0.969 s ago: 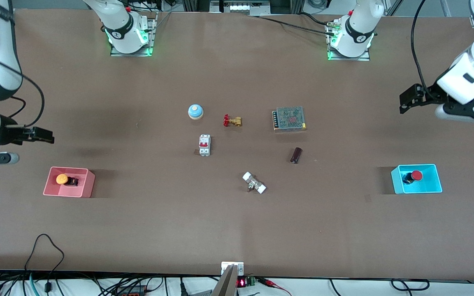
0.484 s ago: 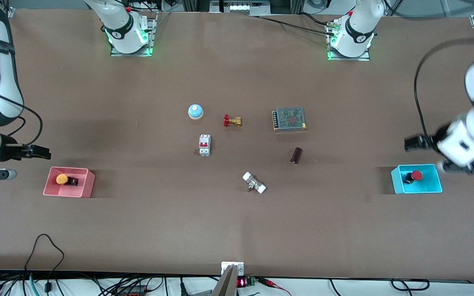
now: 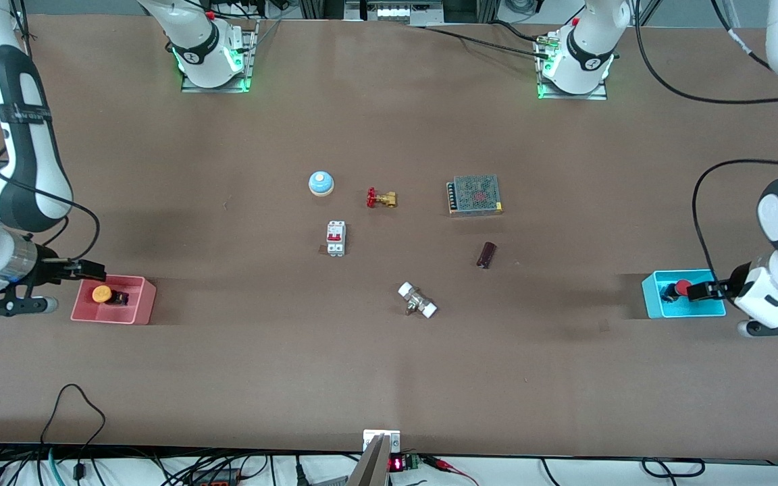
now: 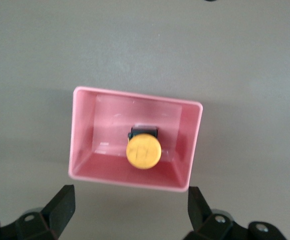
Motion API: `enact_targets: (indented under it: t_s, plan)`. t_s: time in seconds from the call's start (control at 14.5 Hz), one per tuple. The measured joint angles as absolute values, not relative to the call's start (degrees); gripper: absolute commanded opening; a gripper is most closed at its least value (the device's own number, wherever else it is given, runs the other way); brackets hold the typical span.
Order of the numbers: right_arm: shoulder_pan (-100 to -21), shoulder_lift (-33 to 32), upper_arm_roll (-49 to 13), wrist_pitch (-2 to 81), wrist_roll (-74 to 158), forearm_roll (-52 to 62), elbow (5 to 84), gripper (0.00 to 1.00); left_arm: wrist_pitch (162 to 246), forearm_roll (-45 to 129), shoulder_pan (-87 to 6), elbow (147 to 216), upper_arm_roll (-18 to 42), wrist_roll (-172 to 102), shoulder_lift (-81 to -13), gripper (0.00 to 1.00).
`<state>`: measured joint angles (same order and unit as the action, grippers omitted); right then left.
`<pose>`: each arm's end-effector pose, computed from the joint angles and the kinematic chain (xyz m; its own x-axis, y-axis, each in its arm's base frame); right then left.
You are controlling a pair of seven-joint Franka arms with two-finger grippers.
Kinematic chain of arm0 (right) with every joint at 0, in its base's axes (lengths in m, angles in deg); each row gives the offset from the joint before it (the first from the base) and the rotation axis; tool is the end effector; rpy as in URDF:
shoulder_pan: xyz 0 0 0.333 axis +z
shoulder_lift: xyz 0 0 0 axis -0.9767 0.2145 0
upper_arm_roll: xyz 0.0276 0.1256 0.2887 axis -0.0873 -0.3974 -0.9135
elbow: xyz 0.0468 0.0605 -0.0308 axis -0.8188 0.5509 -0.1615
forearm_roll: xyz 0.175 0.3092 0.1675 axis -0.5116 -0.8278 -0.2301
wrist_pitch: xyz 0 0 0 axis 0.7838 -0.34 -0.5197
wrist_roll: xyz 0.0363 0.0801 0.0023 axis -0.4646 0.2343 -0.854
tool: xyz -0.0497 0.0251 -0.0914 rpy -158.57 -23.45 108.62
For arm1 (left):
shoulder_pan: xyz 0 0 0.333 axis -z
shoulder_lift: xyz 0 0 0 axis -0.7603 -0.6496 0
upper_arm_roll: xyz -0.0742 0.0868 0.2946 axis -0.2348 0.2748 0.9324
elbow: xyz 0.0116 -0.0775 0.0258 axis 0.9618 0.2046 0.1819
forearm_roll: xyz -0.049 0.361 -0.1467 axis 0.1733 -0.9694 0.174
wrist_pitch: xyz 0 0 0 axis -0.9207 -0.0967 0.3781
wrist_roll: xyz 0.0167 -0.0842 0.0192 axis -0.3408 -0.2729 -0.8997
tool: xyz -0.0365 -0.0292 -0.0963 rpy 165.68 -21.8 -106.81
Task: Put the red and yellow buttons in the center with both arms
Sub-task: 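Lower the right gripper into the pink box while the left gripper enters the cyan box, then close the right gripper on the yellow button while the left gripper grips the red button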
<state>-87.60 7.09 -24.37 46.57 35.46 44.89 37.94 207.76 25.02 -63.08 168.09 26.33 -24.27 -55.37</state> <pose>0.6778 -0.1112 0.3111 0.9973 0.0716 -0.0185 0.0722 -0.9969 0.0328 0.6938 0.1333 0.3175 0.9992 0.0389 -0.0071 0.0381 -0.9957 -0.0849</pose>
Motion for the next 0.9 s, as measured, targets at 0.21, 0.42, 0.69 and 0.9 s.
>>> enact_targets:
  t_s: [0.21, 0.42, 0.69, 0.9]
  plan:
    - [-88.00, 9.54, -24.42, 50.46, 35.45, 44.91, 38.47, 1.00, 210.53, 25.02, -64.18, 168.23, 26.33, -21.51, -58.10, 1.00]
    - [-88.03, 11.30, -24.47, 53.48, 35.45, 45.84, 38.60, 1.00, 210.78, 25.02, -64.89, 168.88, 26.32, -20.99, -59.33, 1.00]
    - [-88.22, 12.82, -24.47, 55.89, 35.45, 46.14, 38.87, 1.00, 212.43, 25.02, -65.74, 171.46, 26.19, -20.90, -60.11, 1.00]
    - [-88.33, 13.77, -24.50, 56.01, 35.45, 46.15, 38.95, 1.00, 215.73, 25.02, -66.37, 174.93, 26.12, -20.60, -60.23, 0.95]
